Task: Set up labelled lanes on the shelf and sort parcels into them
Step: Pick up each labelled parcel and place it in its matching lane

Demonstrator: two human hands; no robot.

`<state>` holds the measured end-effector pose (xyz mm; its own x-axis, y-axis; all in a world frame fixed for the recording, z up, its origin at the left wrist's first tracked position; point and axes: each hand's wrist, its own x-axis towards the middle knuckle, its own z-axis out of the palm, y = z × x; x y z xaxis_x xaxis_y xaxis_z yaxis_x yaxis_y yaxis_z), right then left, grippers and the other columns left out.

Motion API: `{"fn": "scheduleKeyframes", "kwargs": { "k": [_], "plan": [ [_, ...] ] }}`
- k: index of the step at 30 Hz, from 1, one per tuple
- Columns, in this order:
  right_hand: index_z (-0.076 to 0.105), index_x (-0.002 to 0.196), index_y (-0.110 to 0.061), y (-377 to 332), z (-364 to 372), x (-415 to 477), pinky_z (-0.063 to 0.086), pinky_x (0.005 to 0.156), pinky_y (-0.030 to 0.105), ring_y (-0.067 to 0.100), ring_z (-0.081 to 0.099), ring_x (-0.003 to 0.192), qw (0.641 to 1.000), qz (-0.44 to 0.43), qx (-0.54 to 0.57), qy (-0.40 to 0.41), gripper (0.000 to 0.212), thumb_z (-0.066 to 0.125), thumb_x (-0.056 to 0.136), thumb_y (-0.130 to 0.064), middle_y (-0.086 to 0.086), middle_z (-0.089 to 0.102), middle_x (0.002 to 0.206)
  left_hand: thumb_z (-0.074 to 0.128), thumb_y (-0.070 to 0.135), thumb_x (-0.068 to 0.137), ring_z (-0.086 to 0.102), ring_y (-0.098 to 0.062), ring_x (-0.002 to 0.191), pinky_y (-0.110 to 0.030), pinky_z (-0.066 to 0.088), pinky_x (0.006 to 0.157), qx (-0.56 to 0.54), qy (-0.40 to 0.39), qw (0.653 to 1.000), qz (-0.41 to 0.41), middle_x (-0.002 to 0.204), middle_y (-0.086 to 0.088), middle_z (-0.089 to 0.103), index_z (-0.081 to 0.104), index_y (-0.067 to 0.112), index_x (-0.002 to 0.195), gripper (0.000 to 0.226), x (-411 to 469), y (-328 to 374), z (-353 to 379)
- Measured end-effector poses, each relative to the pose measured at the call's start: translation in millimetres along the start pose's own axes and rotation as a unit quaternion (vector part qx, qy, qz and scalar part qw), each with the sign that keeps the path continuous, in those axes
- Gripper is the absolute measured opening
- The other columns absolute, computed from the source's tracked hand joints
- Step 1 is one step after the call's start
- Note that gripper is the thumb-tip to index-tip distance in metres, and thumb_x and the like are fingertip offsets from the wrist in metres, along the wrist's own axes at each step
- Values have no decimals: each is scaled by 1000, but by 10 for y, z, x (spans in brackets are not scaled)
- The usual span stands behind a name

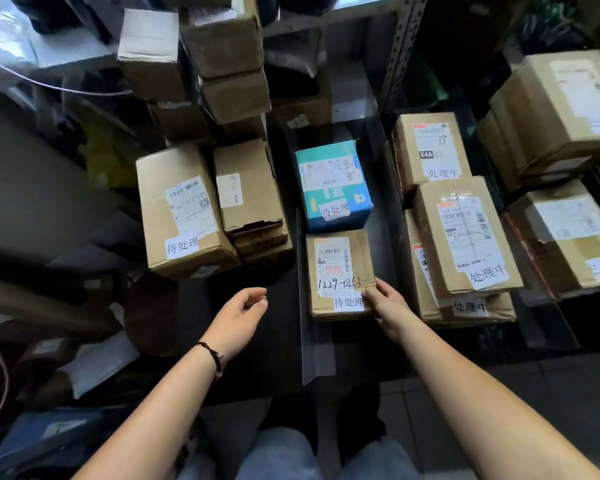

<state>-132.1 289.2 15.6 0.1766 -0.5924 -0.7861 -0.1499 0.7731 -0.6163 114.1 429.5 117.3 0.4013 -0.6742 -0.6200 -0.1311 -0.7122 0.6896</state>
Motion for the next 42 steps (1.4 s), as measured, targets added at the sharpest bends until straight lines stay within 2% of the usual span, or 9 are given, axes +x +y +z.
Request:
{"fn": "scheduleKeyframes", "kwargs": {
  "k": [4,8,18,22,25,29,33,38,42],
  "plan": [
    [61,133,-17,-52,88,65,57,93,36,19,71,103,1000,-12,2,4,37,61,97,-10,5,73,118,55,27,100,61,-8,110,-41,47,106,1,0,1000,-2,117,9,65,61,34,116,19,5,-29,-23],
    [67,107,-27,-105,123,101,56,96,39,19,71,99,1000,-18,-10,2,21,59,98,-9,-1,74,103,55,28,100,61,-8,111,-41,47,106,7,-1,1000,-3,116,8,65,61,34,116,19,-22,-67,-28],
    [58,136,-19,-101,276,97,58,95,44,22,72,101,999,-12,-33,-12,35,60,101,-16,2,73,112,56,28,99,61,-6,108,-38,48,105,12,12,1000,-12,114,9,65,61,31,120,22,-120,-156,-71],
    [54,140,-14,-210,262,-77,60,77,34,16,72,94,998,-3,-64,-7,41,61,99,-16,1,71,116,55,26,100,61,-9,109,-36,48,104,6,21,1000,-5,113,8,65,60,31,119,21,-167,-106,-106],
    [48,144,-7,-378,255,-275,47,86,27,18,64,105,979,-43,-201,-2,46,58,100,-16,-1,61,127,56,26,99,61,-9,110,-37,47,105,-5,30,1000,3,111,9,65,61,33,116,19,-214,-36,-131],
    [46,146,-14,-624,303,-484,49,100,39,24,57,125,915,-151,-372,42,54,56,95,-31,7,54,144,54,28,100,61,-8,112,-37,48,104,-12,47,999,21,116,12,64,60,36,116,19,-335,74,-237],
    [59,133,-24,-910,517,-682,53,94,40,15,59,117,878,-256,-404,11,40,55,94,-32,-1,61,133,54,25,101,61,-7,108,-33,49,101,-44,92,994,47,116,9,66,62,32,115,18,-472,189,-382],
    [67,120,-26,-1175,907,-913,49,72,23,8,62,105,865,-297,-399,-71,27,55,97,-31,-11,65,112,50,12,102,62,-10,94,-19,48,76,-99,161,978,85,105,3,69,63,15,119,22,-514,310,-638],
    [68,118,-26,-1211,1267,-1031,52,82,25,8,63,104,862,-310,-386,-106,24,57,97,-31,-9,67,110,49,9,102,62,-14,96,-22,48,74,-132,192,967,101,104,0,69,64,13,115,20,-408,296,-1008]
  ]
}}
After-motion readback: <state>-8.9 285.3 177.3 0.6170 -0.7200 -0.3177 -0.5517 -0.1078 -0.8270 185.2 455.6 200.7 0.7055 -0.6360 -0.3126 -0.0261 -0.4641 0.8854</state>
